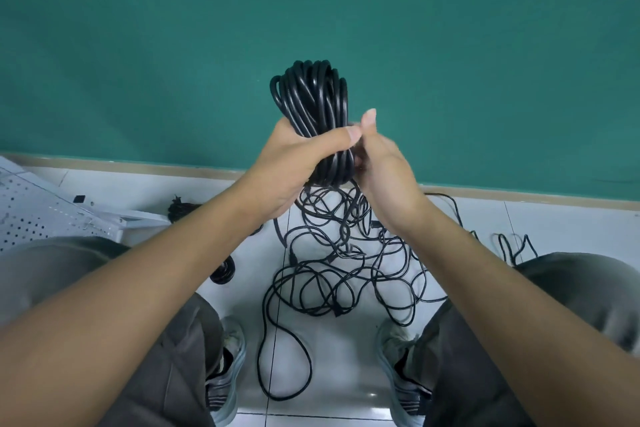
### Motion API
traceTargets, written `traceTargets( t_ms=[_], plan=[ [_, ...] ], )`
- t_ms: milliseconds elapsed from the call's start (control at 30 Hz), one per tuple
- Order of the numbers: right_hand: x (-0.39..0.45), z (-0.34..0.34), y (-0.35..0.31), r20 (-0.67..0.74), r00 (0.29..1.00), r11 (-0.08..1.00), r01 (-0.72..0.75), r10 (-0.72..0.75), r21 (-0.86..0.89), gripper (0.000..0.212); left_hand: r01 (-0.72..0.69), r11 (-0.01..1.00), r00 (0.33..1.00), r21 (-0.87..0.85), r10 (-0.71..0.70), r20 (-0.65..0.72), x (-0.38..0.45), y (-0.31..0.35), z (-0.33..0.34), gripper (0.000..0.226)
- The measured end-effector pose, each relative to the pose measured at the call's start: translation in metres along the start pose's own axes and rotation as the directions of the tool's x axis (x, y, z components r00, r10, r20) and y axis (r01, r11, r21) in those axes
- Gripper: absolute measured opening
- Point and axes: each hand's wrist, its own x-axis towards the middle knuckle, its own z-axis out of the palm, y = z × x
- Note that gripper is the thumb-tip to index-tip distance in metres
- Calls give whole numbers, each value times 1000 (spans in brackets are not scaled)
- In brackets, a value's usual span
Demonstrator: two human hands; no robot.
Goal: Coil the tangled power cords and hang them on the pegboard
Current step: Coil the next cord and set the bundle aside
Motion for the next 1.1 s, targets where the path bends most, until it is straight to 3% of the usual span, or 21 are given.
traceTargets(
  t_ms=[133, 300, 400, 467, 567, 733, 833, 967, 1100],
  plan=[
    [-20, 4, -3, 81, 994, 995, 84, -79, -60, 55, 10, 1000, 996, -26, -12, -84, -10, 4, -3, 15],
    [-51, 2, -3, 164, 985, 964, 88, -48, -250, 51, 62, 998, 988, -15, -64, -138, -29, 9, -6, 19],
    [-62, 2, 1, 170, 982, 939, 129, -77, -320, 29, 91, 995, 981, -28, -94, -168, -39, 14, -11, 16],
    [-68, 3, 6, 134, 987, 925, 136, -94, -354, 21, 111, 994, 978, -19, -112, -174, -46, 14, -14, 15],
    [-77, -3, 13, 22, 993, 904, 115, -116, -412, 30, 143, 990, 974, 22, -136, -181, -54, 12, -21, 15],
    [-83, -24, 25, -146, 988, 850, -118, 49, -514, 19, 204, 976, 950, 75, -179, -256, -56, 9, -42, 23],
    [-87, -35, 25, -223, 974, 884, -135, 36, -447, 18, 254, 954, 933, 157, -200, -298, -58, 1, -51, 34],
    [-81, -58, 16, -412, 909, 975, -138, 56, -174, 19, 314, 931, 915, 186, -244, -322, -58, -12, -53, 24],
    [-80, -66, 13, -385, 921, 947, -180, 66, -268, 31, 291, 949, 936, 126, -254, -244, -59, -12, -42, 17]
  ],
)
